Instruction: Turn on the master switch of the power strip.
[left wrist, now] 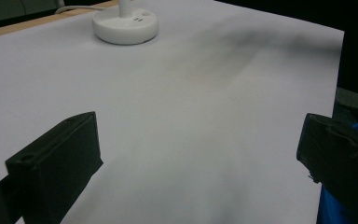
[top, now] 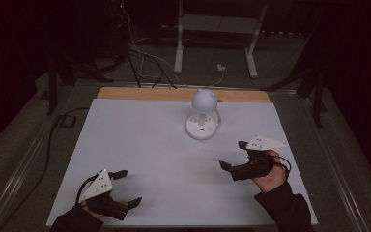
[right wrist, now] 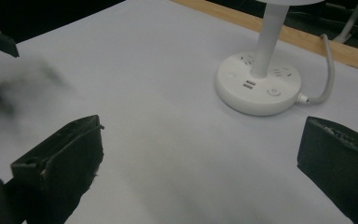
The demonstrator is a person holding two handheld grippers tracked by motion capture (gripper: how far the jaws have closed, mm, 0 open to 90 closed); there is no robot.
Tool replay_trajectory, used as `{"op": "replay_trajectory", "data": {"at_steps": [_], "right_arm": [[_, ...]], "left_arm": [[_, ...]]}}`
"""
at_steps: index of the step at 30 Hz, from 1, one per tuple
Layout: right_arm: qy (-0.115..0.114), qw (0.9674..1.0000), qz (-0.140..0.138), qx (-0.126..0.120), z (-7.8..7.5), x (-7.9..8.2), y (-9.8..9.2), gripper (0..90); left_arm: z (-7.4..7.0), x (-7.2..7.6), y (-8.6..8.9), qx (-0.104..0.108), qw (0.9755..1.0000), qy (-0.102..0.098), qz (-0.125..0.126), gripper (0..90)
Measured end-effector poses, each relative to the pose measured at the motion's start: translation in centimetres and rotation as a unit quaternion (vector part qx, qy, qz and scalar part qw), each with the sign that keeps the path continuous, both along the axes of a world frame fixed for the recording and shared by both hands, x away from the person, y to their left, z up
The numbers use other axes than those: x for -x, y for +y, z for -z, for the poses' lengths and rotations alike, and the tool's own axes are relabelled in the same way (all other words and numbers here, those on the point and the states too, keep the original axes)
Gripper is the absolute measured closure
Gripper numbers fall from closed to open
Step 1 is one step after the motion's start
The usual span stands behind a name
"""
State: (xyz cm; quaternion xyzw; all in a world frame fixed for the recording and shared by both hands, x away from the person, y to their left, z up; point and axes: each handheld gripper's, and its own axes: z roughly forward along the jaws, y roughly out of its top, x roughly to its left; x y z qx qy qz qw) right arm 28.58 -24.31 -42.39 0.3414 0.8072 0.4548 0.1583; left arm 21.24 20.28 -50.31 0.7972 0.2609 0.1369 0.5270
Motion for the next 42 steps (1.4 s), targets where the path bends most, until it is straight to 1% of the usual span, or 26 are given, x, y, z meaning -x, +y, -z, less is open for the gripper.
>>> {"op": "replay_trajectory", "data": {"at_steps": [6,8,10,16,18,19,22,23,24,27,28,29,32,36,37,42], "right_arm": [[0.0,1.0,0.004,-0.004,-0.3,-1.0,0.1,0.5],[-0.005,0.9999,0.009,-0.002,-0.3,-1.2,0.2,0.5],[-0.005,0.9999,0.009,-0.004,-0.4,-1.5,0.3,0.4],[-0.006,0.9999,0.016,-0.001,-0.4,-2.6,0.4,0.3],[-0.003,0.9998,0.02,-0.004,-0.4,-3.3,0.4,0.2],[-0.003,0.9998,0.02,-0.004,-0.4,-3.3,0.4,0.2],[0.0,0.9997,0.023,-0.003,-0.3,-4.0,0.4,0.0],[-0.001,0.9996,0.027,-0.003,-0.3,-4.4,0.4,0.0],[-0.001,0.9996,0.027,-0.003,-0.3,-4.4,0.4,0.0],[-0.001,0.9995,0.031,-0.001,-0.3,-5.2,0.4,0.0],[0.0,0.9994,0.034,-0.002,-0.4,-5.6,0.4,0.0],[0.0,0.9994,0.034,-0.002,-0.4,-5.6,0.4,0.0],[0.003,0.9992,0.04,-0.007,-0.3,-6.3,0.4,0.0],[0.003,0.9987,0.05,-0.007,-0.3,-7.3,0.3,0.0],[0.003,0.9987,0.05,-0.007,-0.3,-7.3,0.3,0.0],[0.005,0.9983,0.057,-0.009,-0.2,-8.4,0.3,0.0]], "left_arm": [[0.0,0.0,0.0,0.001,1.0,0.0,0.0,0.2],[0.0,0.0,0.0,0.0,1.0,-0.001,0.0,0.2],[0.0,0.0,0.0,0.001,1.0,0.0,0.001,0.2],[0.0,0.0,0.0,0.0,1.0,-0.001,0.001,0.1],[0.0,0.0,0.0,0.0,1.0,-0.001,0.001,0.2],[0.0,0.0,0.0,0.0,1.0,-0.001,0.001,0.2],[0.0,0.0,0.0,0.0,1.0,-0.001,0.001,0.2],[0.0,0.0,0.0,0.0,1.0,-0.001,0.001,0.2],[0.0,0.0,0.0,0.0,1.0,-0.001,0.001,0.2],[0.0,0.0,0.0,0.0,1.0,-0.001,0.001,0.2],[0.0,0.0,0.0,0.0,1.0,-0.001,0.002,0.2],[0.0,0.0,0.0,0.0,1.0,-0.001,0.002,0.2],[0.0,0.0,0.0,0.0,1.0,-0.001,0.001,0.2],[0.0,0.0,0.0,0.0,1.0,-0.001,0.002,0.2],[0.0,0.0,0.0,0.0,1.0,-0.001,0.002,0.2],[0.0,0.0,0.0,0.0,1.0,-0.001,0.002,0.2]]}}
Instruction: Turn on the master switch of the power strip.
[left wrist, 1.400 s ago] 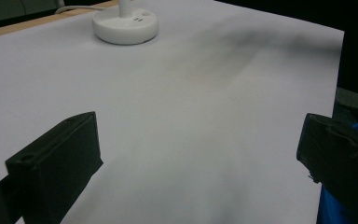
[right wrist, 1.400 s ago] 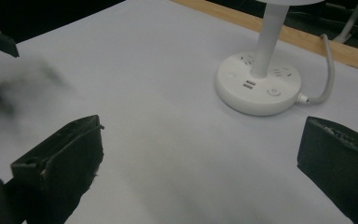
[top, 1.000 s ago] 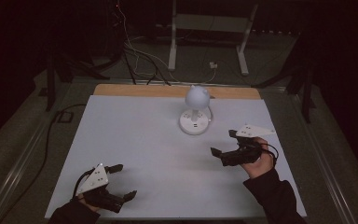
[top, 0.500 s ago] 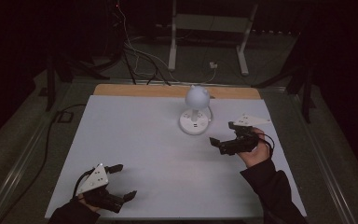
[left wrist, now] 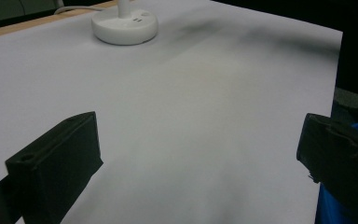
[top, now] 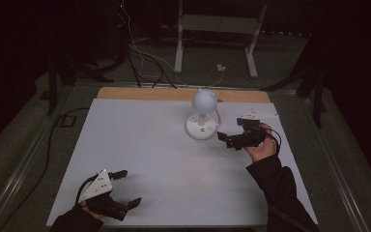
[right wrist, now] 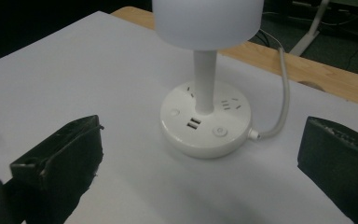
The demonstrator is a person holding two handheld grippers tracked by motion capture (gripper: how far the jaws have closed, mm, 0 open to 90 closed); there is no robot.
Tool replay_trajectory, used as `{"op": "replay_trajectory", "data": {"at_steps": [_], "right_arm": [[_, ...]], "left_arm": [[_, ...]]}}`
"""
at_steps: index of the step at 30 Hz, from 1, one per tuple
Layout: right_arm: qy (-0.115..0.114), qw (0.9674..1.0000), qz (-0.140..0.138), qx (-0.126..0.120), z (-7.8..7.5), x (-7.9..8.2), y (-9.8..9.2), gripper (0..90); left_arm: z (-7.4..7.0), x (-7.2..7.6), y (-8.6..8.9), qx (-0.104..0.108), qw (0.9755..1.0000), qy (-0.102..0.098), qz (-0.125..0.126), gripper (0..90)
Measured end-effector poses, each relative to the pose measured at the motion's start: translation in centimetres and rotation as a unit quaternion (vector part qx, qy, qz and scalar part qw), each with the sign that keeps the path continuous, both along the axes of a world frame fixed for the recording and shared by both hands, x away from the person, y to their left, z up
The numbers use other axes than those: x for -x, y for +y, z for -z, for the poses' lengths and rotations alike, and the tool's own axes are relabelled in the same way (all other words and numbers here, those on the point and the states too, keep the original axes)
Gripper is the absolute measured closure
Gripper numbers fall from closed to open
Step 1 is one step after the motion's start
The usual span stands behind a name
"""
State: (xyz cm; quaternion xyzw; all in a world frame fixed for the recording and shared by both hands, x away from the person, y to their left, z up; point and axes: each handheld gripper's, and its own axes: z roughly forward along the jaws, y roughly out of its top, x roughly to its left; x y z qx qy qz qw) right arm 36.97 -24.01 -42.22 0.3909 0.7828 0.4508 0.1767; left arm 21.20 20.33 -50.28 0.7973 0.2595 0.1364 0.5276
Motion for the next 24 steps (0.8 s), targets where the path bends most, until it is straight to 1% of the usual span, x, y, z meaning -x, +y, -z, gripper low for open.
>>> {"op": "replay_trajectory", "data": {"at_steps": [5,10,16,21,22,24], "right_arm": [[-0.001,1.0,0.007,0.001,0.1,-1.0,0.1,0.0],[-0.002,0.9999,0.015,-0.004,0.4,-2.0,0.2,0.0],[-0.006,0.9996,0.028,-0.008,1.1,-3.4,0.3,0.0],[-0.012,0.9993,0.035,0.005,2.0,-4.4,0.6,0.0],[-0.005,0.9995,0.031,0.001,2.2,-4.6,0.7,0.0],[-0.001,0.9996,0.028,0.008,2.7,-5.1,1.0,0.0]], "left_arm": [[0.0,0.0,0.0,0.0,1.0,0.001,-0.001,0.2],[0.0,0.0,0.0,0.0,1.0,0.0,0.0,0.2],[0.0,0.0,0.0,0.001,1.0,0.0,-0.001,0.2],[0.0,0.0,0.0,0.002,1.0,0.001,-0.001,0.2],[0.0,0.0,0.1,0.002,1.0,0.001,-0.001,0.2],[0.0,0.0,0.0,0.002,1.0,0.001,-0.001,0.2]]}}
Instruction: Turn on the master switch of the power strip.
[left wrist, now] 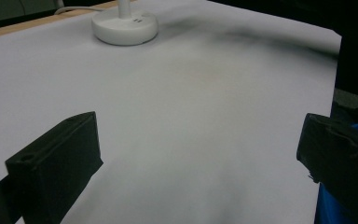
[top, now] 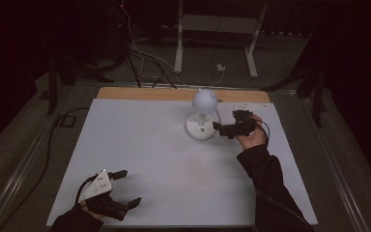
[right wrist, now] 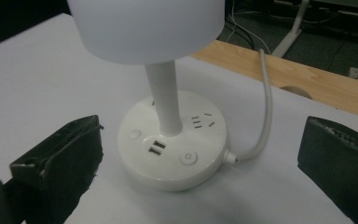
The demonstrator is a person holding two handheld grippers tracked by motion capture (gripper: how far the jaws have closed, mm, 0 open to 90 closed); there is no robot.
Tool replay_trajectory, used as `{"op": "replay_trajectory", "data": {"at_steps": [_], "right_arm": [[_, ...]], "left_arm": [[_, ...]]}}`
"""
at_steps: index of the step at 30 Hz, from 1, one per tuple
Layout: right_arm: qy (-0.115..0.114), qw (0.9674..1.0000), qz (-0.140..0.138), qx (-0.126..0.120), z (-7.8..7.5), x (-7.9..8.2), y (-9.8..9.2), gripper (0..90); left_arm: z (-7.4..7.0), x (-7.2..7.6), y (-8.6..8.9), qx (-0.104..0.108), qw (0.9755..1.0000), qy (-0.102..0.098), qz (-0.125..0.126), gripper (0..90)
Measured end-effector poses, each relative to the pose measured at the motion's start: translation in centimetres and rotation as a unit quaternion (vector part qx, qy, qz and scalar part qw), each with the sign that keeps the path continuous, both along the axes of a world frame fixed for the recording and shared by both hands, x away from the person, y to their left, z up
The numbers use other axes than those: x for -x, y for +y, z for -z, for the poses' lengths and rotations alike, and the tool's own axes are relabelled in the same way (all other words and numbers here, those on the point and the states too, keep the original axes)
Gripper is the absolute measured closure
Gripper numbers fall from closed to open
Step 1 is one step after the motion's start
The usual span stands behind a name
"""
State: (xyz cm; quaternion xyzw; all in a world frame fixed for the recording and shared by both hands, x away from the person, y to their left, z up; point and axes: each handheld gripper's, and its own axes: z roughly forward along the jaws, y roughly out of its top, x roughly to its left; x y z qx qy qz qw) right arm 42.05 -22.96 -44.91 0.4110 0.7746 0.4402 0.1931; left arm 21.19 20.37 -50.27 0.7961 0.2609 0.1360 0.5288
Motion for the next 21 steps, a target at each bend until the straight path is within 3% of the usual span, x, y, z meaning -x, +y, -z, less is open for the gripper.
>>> {"op": "replay_trajectory", "data": {"at_steps": [12,19,21], "right_arm": [[0.013,0.9998,-0.007,0.011,1.9,-1.2,1.4,0.0],[0.019,0.9997,0.014,-0.005,2.6,-2.2,1.7,0.0],[0.019,0.9997,0.017,0.0,2.8,-2.4,1.8,0.3]], "left_arm": [[0.0,0.0,0.0,0.0,1.0,0.001,0.0,0.2],[0.1,0.0,0.0,0.0,1.0,0.001,0.0,0.2],[0.1,-0.1,0.0,-0.001,1.0,0.002,0.0,0.2]]}}
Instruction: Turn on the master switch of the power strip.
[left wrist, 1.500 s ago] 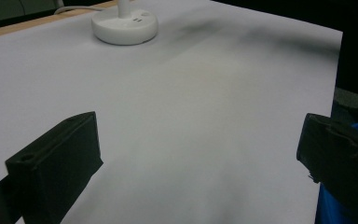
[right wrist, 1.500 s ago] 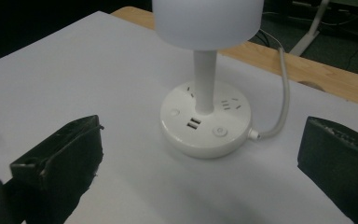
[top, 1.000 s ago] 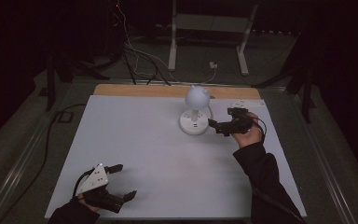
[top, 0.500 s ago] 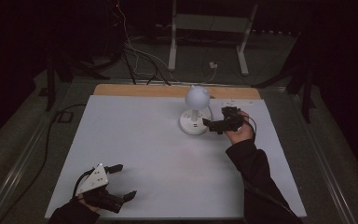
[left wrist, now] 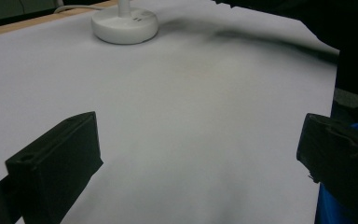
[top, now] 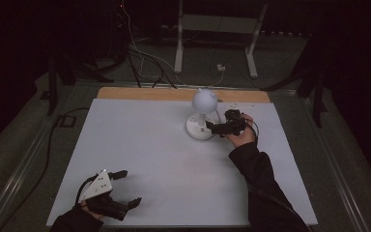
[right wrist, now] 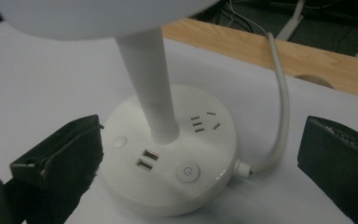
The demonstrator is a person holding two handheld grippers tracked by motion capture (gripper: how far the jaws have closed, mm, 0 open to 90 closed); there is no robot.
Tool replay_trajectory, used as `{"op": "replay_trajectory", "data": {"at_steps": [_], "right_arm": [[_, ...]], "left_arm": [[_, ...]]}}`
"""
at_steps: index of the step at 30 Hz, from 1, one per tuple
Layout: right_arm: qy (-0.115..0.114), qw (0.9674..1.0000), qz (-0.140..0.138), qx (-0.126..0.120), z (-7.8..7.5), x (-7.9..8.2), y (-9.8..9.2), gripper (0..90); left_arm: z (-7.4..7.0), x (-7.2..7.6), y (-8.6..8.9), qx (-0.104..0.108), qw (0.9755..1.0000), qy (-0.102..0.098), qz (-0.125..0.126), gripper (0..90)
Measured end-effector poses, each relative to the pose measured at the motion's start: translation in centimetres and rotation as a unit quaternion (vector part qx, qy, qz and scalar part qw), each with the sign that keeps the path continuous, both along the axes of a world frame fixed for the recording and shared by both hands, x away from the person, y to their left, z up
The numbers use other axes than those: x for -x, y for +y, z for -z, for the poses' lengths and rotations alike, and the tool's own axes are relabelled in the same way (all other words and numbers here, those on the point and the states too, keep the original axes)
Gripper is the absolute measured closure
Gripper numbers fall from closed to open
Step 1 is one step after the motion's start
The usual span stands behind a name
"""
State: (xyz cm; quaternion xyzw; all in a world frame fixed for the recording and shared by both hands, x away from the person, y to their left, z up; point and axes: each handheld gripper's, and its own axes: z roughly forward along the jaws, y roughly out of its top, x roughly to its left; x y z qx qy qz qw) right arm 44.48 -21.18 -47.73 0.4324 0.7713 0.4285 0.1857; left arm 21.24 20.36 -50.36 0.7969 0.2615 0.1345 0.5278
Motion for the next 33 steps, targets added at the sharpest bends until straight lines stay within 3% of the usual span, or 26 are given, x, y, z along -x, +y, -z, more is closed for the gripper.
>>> {"op": "replay_trajectory", "data": {"at_steps": [6,12,22,33], "right_arm": [[0.009,0.9999,0.009,-0.001,0.4,-0.3,0.2,6.5],[0.023,0.9995,0.022,0.006,0.9,-0.4,0.4,21.8],[0.021,0.9991,0.03,0.021,1.2,-0.3,0.8,46.5],[0.015,0.9986,0.04,0.031,1.2,-0.2,1.0,67.3]], "left_arm": [[0.0,0.0,0.0,0.0,1.0,0.0,0.0,0.2],[0.1,0.0,0.0,0.001,1.0,0.002,-0.001,0.1],[0.1,0.0,0.0,0.001,1.0,0.002,0.0,0.2],[0.1,0.0,0.0,0.0,1.0,0.002,0.0,0.2]]}}
